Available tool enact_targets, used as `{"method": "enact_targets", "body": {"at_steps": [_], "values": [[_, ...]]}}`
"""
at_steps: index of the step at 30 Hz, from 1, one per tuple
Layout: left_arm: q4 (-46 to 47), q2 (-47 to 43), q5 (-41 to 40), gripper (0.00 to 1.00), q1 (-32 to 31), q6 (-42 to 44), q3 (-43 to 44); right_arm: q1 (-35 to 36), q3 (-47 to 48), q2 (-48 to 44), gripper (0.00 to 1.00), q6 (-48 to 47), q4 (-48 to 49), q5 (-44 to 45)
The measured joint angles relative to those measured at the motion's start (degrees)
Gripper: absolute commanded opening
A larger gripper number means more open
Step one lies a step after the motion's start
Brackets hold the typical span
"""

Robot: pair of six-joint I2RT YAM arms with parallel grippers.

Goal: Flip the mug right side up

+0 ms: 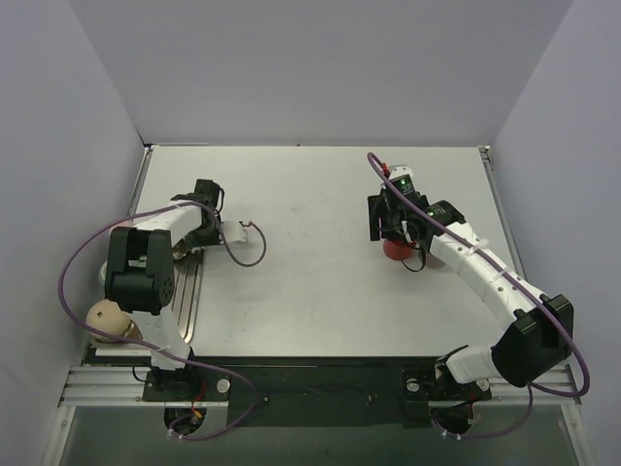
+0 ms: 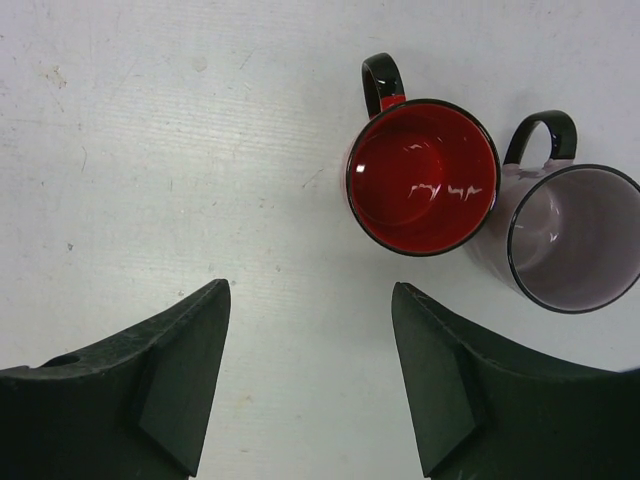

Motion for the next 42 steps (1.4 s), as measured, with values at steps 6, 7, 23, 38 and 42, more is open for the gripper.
{"method": "enact_targets", "body": {"at_steps": [6, 7, 23, 38, 42], "values": [[-4.7, -1.4, 4.6, 0.00, -2.6, -9.9, 8.9, 2.8, -0.1, -4.9, 0.64, -0.1, -1.6, 2.0], [-5.5, -2.1, 6.1, 0.00, -3.0, -12.0, 10.7, 3.5, -0.1, -6.1, 0.67, -0.2, -1.7, 2.2], [-11.5, -21.7, 44.8, 0.00, -18.3, -61.7, 28.6, 19.4, -10.5, -23.9, 0.90, 4.2, 21.9, -14.7], [3.0, -28.8, 61.1, 0.00, -24.4, -84.1, 23.4, 20.7, -14.0, -17.0, 0.55, 22.1, 51.6, -29.9], [7.3, -28.8, 62.1, 0.00, -24.3, -87.3, 23.3, 20.7, -14.0, -14.3, 0.00, 26.5, 56.0, -33.8]]}}
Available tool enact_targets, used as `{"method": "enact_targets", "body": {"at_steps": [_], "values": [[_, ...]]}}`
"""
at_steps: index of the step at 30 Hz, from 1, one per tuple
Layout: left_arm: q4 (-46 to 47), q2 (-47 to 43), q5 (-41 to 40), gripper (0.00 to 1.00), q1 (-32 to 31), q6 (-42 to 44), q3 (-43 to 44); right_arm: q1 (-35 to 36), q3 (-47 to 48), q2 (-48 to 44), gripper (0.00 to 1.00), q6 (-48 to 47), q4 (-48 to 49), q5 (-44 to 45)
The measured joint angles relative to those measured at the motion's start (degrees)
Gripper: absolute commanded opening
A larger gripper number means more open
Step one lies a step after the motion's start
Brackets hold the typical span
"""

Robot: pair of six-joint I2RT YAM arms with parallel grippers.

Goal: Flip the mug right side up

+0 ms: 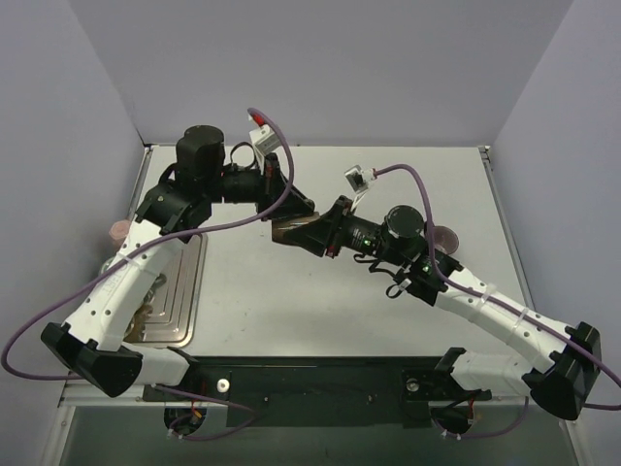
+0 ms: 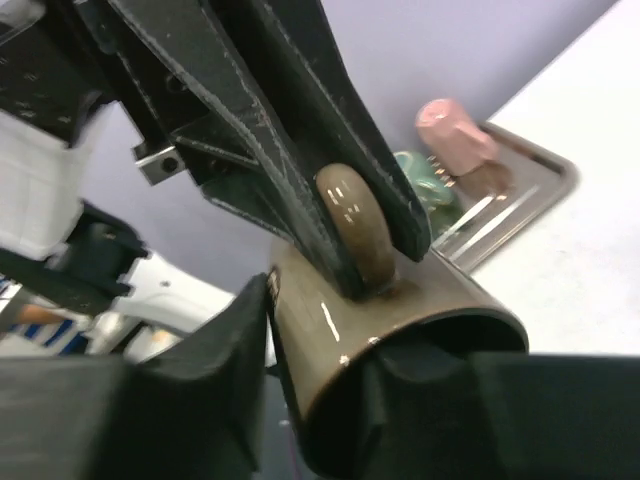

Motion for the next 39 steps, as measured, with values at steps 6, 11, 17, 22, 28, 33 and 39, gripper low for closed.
{"method": "enact_targets", "body": {"at_steps": [6, 11, 17, 22, 28, 33, 39], "values": [[1.2, -0.3, 1.8, 0.86, 0.1, 0.8, 0.5, 0.3, 1.5, -2.1, 0.00, -1.7, -4.5, 0.2], [-5.6, -0.2, -13.7, 0.87, 1.3, 6.4, 1.5, -0.3, 6.5, -1.0, 0.00, -11.5, -24.7, 12.9], [-12.2, -0.5, -30.2, 0.88, 8.8, 17.2, 1.6, -10.0, 16.2, 15.4, 0.00, -18.8, -40.3, 23.6], [-13.8, -2.3, -37.7, 0.91, 16.8, 25.4, -4.9, -12.5, 25.2, 35.2, 0.00, -23.0, -49.3, 31.9], [-16.2, -2.6, -40.5, 0.92, 23.3, 34.9, -13.2, -13.0, 26.9, 45.1, 0.00, -25.1, -53.6, 33.8], [-17.4, 0.5, -43.7, 0.92, 27.6, 42.6, -15.5, -14.4, 26.9, 45.9, 0.03, -25.1, -54.3, 33.5], [-17.0, 6.5, -48.6, 0.91, 29.8, 50.0, -18.7, -15.9, 26.7, 45.9, 0.23, -25.1, -53.5, 32.1]]}}
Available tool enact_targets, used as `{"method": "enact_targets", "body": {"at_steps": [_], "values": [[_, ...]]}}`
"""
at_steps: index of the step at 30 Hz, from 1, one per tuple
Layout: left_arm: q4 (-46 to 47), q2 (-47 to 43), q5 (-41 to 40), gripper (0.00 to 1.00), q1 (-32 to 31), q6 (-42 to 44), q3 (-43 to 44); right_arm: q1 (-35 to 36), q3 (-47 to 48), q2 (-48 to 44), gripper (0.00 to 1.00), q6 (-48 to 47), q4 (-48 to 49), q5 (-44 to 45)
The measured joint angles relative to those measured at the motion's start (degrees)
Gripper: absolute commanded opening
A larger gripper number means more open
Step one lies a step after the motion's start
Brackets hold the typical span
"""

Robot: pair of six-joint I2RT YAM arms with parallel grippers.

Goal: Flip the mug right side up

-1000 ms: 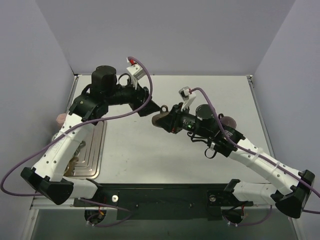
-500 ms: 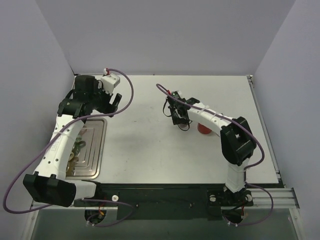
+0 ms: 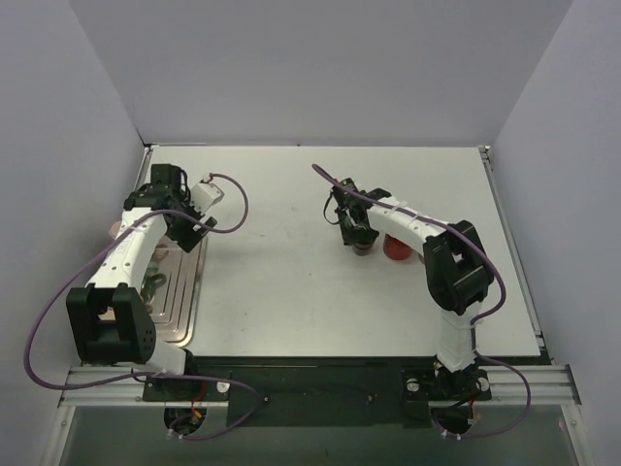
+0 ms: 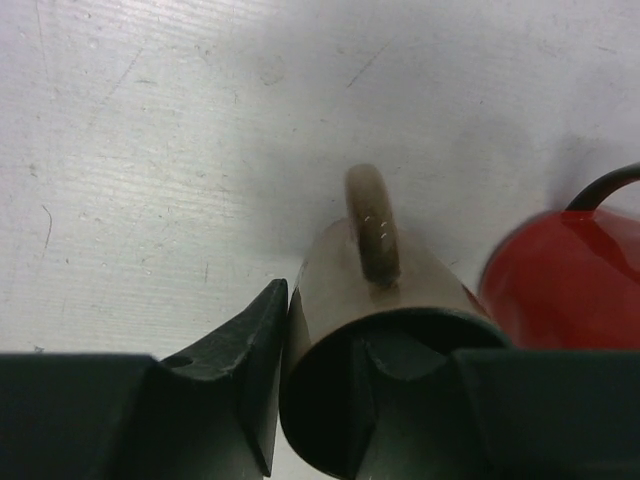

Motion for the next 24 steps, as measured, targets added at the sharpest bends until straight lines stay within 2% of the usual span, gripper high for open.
{"method": "enact_targets", "body": {"at_steps": [3, 6, 10, 12, 18, 24], "values": [[0.0, 2.3, -2.3, 0.91, 0.5, 2.8, -1.4, -0.3, -0.5, -0.2, 0.37, 0.1, 0.5, -0.7], [0.0, 4.0, -2.5, 0.91, 1.9, 5.0, -1.5, -0.3, -1.2, -0.8, 0.43, 0.0, 0.6, -1.2], [-0.5, 4.5, -3.5, 0.91, 3.7, 6.8, -1.5, -0.3, -2.4, -3.6, 0.61, -0.1, 0.3, -1.7], [-1.4, 4.5, -4.0, 0.89, 4.0, 7.2, -1.5, -0.3, -3.4, -6.5, 0.66, -0.6, 0.3, -2.2], [-5.3, 4.2, -6.2, 0.87, 5.3, 10.3, -2.1, 1.3, -6.6, -19.4, 0.68, -2.8, -0.3, -2.3], [-3.0, 3.5, -10.6, 0.86, 8.4, 20.9, -9.5, 3.5, -6.7, -24.7, 0.72, -3.8, -1.8, 0.3]]}}
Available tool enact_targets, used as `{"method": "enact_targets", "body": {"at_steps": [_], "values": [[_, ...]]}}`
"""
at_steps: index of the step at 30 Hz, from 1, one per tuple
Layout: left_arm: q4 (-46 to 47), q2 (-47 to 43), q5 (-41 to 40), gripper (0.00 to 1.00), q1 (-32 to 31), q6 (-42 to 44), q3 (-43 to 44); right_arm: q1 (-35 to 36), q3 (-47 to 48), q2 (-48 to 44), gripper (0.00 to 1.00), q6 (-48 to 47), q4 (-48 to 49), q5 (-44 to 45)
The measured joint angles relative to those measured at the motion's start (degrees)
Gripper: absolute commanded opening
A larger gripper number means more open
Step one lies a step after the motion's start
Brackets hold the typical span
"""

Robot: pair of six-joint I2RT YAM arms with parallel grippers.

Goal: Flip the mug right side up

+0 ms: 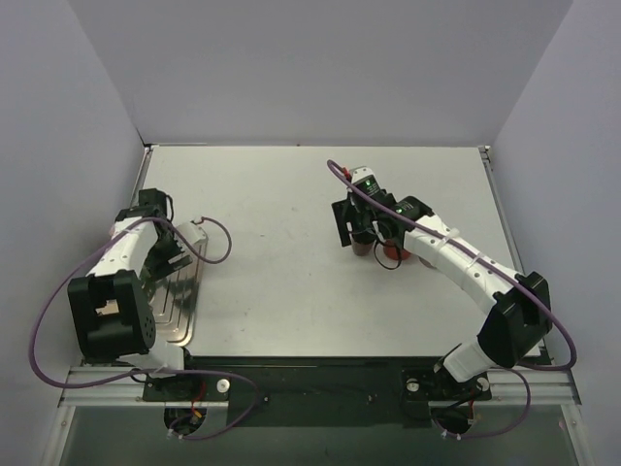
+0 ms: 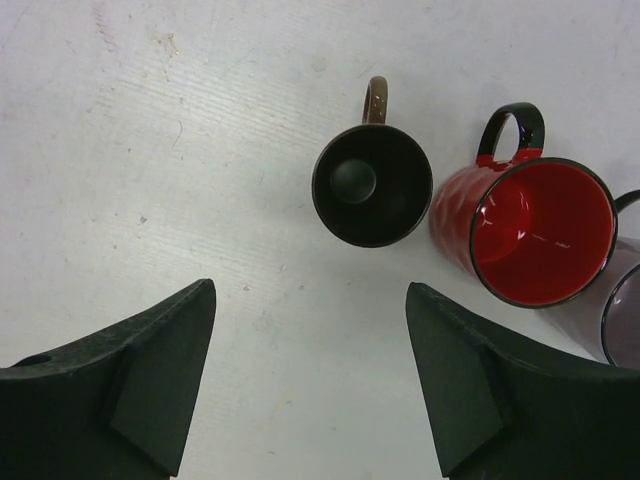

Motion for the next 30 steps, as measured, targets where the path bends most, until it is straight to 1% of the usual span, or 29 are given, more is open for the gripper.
{"method": "enact_targets", "body": {"at_steps": [1, 5, 11, 16, 17, 18, 19, 20, 21, 25, 30], "values": [[0.1, 0.4, -0.7, 0.82, 0.6, 1.9, -0.7, 0.4, 0.0, 0.0, 0.73, -0.1, -0.5, 0.7], [2.6, 3.0, -2.6, 0.78, 2.3, 6.6, -1.1, 2.0, -0.2, 0.0, 0.73, -0.1, -2.3, 2.6], [6.7, 7.1, -4.0, 0.71, 2.8, 9.6, -1.0, 4.6, -0.2, 0.1, 0.72, 0.1, -3.5, 5.2], [9.0, 11.6, -5.0, 0.42, 3.1, 10.1, -1.0, 5.2, -0.2, 0.2, 0.72, 0.0, -4.5, 6.6], [9.2, 12.3, -5.1, 0.33, 3.1, 10.1, -1.0, 5.2, -0.2, 0.2, 0.72, 0.0, -4.7, 6.8], [9.2, 12.9, -5.1, 0.28, 3.1, 9.9, -1.0, 5.2, -0.2, 0.2, 0.72, 0.0, -4.7, 7.0], [9.2, 13.3, -5.1, 0.12, 3.1, 10.0, -1.0, 5.2, -0.2, 0.2, 0.72, 0.0, -4.8, 7.2], [8.8, 13.4, -5.4, 0.00, 3.0, 10.3, -0.8, 5.2, -0.2, 0.2, 0.72, 0.0, -4.9, 7.3], [8.2, 13.3, -5.5, 0.00, 2.9, 9.5, -0.5, 5.2, -0.2, 0.2, 0.72, 0.0, -4.9, 7.5], [4.5, 12.6, -1.2, 0.00, 2.7, 8.3, 1.1, 5.3, -0.2, 0.2, 0.72, 0.0, -5.2, 8.3], [-1.7, 8.6, 8.0, 0.00, -0.4, 4.5, 5.3, 6.6, -0.2, -1.2, 0.72, 0.0, -6.0, 9.5]]}}
